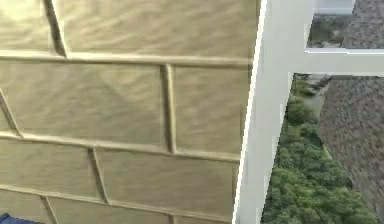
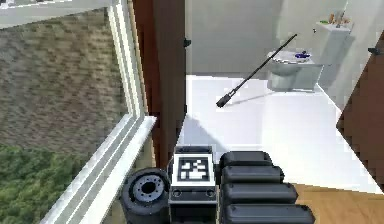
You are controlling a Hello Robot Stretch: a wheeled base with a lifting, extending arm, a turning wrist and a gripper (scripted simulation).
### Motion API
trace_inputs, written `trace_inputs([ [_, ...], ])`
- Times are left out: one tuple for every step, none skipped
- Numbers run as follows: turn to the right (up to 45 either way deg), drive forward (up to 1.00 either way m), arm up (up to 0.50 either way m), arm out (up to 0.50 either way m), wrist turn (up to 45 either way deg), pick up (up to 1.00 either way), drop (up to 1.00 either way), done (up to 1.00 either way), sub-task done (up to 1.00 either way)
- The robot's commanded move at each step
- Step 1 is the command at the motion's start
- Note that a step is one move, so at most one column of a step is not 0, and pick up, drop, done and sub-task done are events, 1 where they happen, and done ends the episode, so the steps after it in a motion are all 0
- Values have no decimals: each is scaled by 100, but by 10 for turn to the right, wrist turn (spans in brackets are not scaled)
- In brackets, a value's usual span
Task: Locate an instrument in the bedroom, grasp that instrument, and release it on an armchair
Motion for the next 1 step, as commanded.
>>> trace_inputs([
  [-450, 0, 0, 0, 0, 0, 0, 0, 0],
])
